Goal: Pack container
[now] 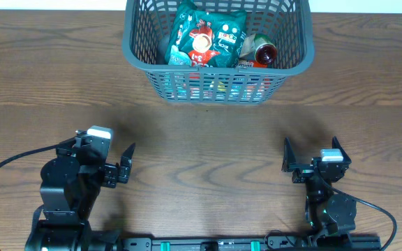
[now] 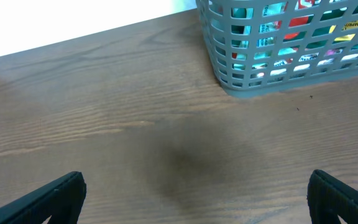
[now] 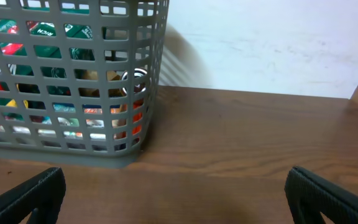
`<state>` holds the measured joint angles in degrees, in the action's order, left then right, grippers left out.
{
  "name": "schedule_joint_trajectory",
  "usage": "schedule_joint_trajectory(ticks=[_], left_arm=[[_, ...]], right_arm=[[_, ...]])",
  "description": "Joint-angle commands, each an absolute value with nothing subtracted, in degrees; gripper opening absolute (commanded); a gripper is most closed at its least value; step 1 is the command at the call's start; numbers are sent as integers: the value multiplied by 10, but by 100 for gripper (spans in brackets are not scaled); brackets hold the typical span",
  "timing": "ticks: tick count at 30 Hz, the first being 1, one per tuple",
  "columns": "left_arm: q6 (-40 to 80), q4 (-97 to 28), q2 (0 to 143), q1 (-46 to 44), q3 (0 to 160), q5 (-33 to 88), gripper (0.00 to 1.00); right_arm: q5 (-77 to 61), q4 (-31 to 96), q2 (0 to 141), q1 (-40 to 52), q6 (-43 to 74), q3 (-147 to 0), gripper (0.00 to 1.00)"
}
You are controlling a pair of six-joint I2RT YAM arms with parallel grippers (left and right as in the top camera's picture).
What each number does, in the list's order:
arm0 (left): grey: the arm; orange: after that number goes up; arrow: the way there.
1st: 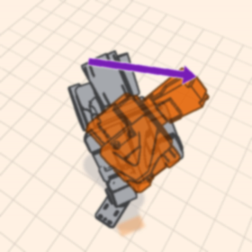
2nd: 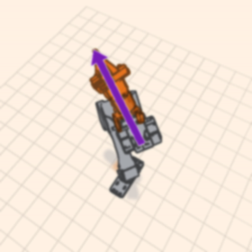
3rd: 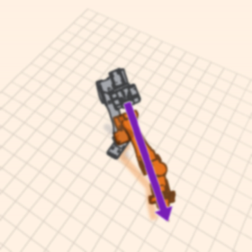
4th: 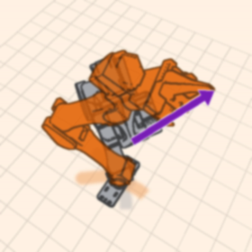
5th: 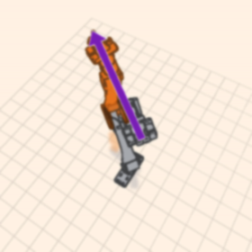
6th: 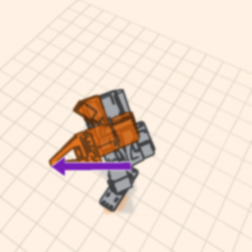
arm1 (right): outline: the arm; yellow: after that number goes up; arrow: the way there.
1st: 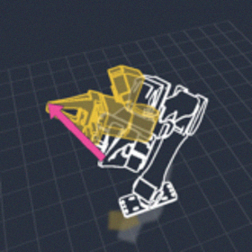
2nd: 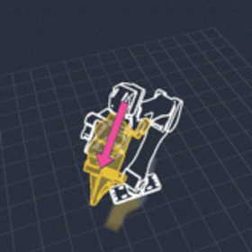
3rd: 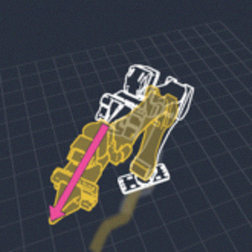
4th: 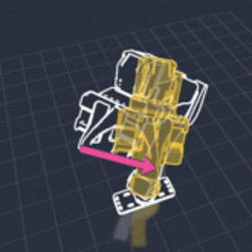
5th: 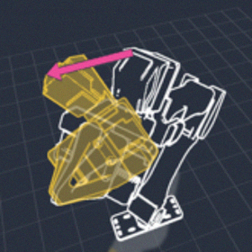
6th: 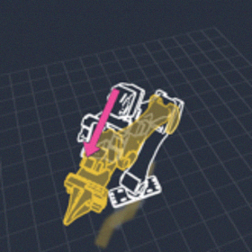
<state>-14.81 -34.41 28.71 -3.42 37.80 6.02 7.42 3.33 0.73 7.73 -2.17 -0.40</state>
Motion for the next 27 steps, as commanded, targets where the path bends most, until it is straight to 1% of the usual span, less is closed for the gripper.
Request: schedule_joint_trajectory(ticks=[1,24,27], left_arm=[[-145,-343,283,-33,377,64,99],[-145,-343,283,-33,377,64,99],[-139,-364,262,-33,377,64,99]], right_arm=[[71,36,3,77,-31,-3,99],[71,36,3,77,-31,-3,99],[71,36,3,77,-31,-3,99]])
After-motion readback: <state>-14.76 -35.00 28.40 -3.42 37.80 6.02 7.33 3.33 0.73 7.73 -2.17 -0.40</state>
